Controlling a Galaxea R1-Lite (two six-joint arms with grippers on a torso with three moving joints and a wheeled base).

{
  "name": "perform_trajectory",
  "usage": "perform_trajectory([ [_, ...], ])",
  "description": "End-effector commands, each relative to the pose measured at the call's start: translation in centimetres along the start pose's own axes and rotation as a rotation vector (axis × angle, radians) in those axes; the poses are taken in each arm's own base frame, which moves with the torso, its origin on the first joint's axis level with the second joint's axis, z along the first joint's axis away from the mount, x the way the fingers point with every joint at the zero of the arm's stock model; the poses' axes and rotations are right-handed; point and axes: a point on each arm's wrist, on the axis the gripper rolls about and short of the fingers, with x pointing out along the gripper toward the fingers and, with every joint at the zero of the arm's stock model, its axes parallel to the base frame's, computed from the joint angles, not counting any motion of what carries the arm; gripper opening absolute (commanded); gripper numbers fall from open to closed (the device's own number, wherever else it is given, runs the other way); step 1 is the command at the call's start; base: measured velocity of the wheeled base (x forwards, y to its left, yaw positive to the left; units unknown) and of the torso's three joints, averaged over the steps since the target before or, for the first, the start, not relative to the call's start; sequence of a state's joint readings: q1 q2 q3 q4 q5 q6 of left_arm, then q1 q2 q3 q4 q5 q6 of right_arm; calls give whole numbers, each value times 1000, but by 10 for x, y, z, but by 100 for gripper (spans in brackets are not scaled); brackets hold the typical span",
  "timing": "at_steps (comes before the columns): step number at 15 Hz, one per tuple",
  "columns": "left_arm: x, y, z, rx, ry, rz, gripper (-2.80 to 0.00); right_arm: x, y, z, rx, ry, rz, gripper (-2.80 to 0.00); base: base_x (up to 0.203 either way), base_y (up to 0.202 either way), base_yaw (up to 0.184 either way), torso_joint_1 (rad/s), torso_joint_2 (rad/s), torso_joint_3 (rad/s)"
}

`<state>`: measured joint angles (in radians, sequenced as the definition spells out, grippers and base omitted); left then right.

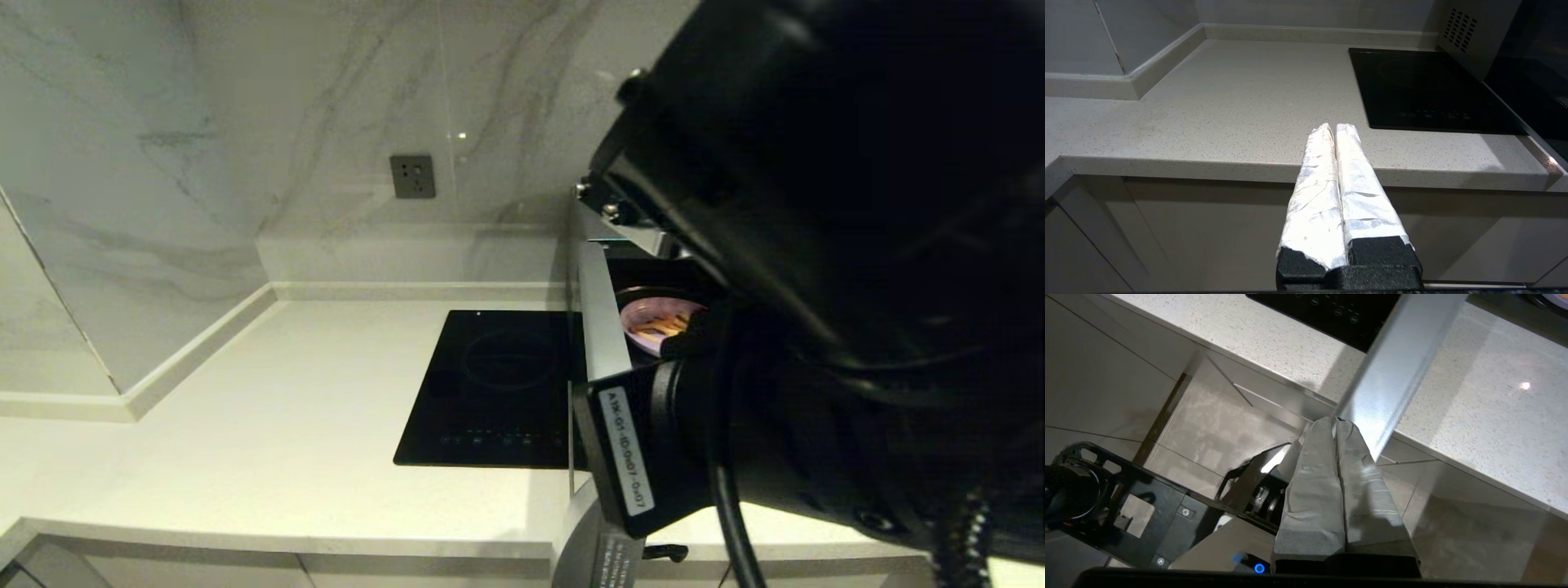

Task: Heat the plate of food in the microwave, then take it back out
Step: Close the microwave oven

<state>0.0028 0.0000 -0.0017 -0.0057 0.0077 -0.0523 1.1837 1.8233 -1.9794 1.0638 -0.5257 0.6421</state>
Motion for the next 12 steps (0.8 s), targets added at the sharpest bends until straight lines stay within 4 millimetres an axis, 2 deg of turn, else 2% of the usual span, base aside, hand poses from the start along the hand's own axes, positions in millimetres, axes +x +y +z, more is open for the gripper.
perform_trajectory([
  [1, 0, 0, 0, -1, 0, 0, -280, 7, 10, -6, -29, 21, -3, -280, 0, 0, 0, 0, 0, 0],
  [12, 0, 0, 0, 0, 0, 0, -280, 24, 24, -14, -51, 66, -16, -280, 0, 0, 0, 0, 0, 0],
])
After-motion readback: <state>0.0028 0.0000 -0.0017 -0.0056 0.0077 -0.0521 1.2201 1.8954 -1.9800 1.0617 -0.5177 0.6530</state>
